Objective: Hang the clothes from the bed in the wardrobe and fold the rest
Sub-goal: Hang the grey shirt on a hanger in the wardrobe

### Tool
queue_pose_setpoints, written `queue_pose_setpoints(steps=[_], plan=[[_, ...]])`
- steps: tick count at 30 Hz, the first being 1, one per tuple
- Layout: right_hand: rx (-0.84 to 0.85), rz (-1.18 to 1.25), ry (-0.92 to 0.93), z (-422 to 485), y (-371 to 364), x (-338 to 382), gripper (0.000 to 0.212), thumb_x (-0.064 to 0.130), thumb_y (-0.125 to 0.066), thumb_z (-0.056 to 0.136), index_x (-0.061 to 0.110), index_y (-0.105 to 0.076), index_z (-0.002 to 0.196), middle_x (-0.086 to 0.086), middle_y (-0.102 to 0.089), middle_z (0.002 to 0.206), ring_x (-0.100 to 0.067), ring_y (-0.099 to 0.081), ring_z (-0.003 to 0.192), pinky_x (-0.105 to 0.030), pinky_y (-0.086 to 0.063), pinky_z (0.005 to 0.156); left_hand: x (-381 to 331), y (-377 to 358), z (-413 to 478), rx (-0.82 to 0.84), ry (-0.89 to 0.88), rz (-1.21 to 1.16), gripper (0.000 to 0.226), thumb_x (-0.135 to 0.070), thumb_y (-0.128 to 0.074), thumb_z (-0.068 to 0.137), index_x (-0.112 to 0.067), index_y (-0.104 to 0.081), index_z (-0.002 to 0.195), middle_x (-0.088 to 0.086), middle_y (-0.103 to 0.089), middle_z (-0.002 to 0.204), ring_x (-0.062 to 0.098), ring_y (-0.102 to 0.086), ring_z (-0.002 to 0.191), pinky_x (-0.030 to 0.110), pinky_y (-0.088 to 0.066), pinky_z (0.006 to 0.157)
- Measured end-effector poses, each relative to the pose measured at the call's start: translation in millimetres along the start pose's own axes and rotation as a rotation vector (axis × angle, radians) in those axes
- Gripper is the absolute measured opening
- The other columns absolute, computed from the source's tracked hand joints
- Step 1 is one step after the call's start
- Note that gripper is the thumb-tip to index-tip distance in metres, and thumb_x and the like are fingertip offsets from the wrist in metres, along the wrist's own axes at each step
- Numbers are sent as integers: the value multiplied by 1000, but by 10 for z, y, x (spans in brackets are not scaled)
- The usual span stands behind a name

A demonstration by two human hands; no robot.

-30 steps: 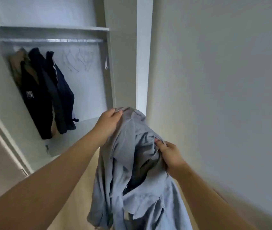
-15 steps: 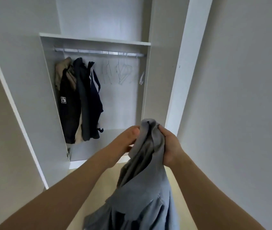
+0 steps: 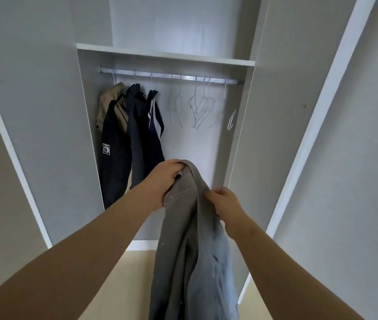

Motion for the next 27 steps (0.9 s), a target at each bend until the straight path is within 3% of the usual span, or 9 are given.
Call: queue_pose_setpoints(steps=[4,6,9,12,15,19,21,24,27], plan=[[-11,129,185,607,-306,457,13,13,-56,86,25,-59,88,7,-60,92,-9,-56,86,-21,-43,69,-163,237,766,-45,-12,148,29,-7,-42,94,-13,-61,73,5,-57,67,13,-53,61,20,-47,57],[63,41,235,935,-583,640,19,9,-54,84,27,-59,89,8,-62,94,-10,-58,91,-24,-47,77,-231,381,1131,-31,-8,193,27,-10,-43,94,-14,-62,75,5,-56,68,13,-52,60,16,-46,50],[51,-146,224,1379,-833,696,18,9,-54,85,26,-55,90,13,-60,88,-9,-58,86,-20,-46,73,-373,536,1542,25,-19,229,26,-11,-45,94,-16,-61,75,3,-56,69,10,-52,61,10,-43,44],[103,-277,152,1759,-1065,536,16,16,-56,88,18,-59,104,6,-62,91,-14,-59,85,-25,-48,77,-477,707,1879,88,-11,221,25,-11,-44,95,-16,-60,76,1,-55,73,10,-51,66,17,-46,58],[175,-354,38,2073,-1252,304,22,16,-54,90,8,-65,108,-10,-67,104,-27,-63,98,-35,-51,88,-658,968,2204,94,-46,245,24,-10,-41,96,-16,-57,78,2,-54,78,11,-50,71,23,-42,70],[110,-338,45,2601,-1328,331,25,12,-43,94,2,-64,105,-15,-66,103,-33,-62,98,-43,-51,92,-769,1476,2575,-47,-39,257,23,-12,-48,94,-17,-62,76,1,-59,70,8,-59,58,16,-49,52],[46,-307,79,2915,-1339,444,29,15,-39,96,-2,-60,106,-16,-64,99,-33,-60,94,-40,-50,86,-756,1774,2791,-140,-14,344,24,-17,-48,95,-23,-63,77,1,-59,71,10,-59,64,21,-48,55],[10,-235,182,3346,-1351,712,23,16,-39,93,0,-55,92,-6,-56,80,-20,-49,72,-26,-40,61,-828,2168,3121,-281,-42,561,26,-21,-44,97,-25,-58,76,1,-56,75,14,-50,65,21,-42,55],[24,-236,338,3825,-1383,1120,20,16,-40,94,6,-55,88,3,-54,74,-8,-45,65,-21,-34,56,-1013,2497,3448,-465,-146,894,24,-26,-45,97,-24,-53,74,-1,-53,72,17,-47,66,23,-38,53]])
Point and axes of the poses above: each hand's wrist, its own z-axis towards the middle knuckle, its own y-axis out of the back of the hand, x = y × z, the point moved 10 cm from there along z, towards the middle knuckle
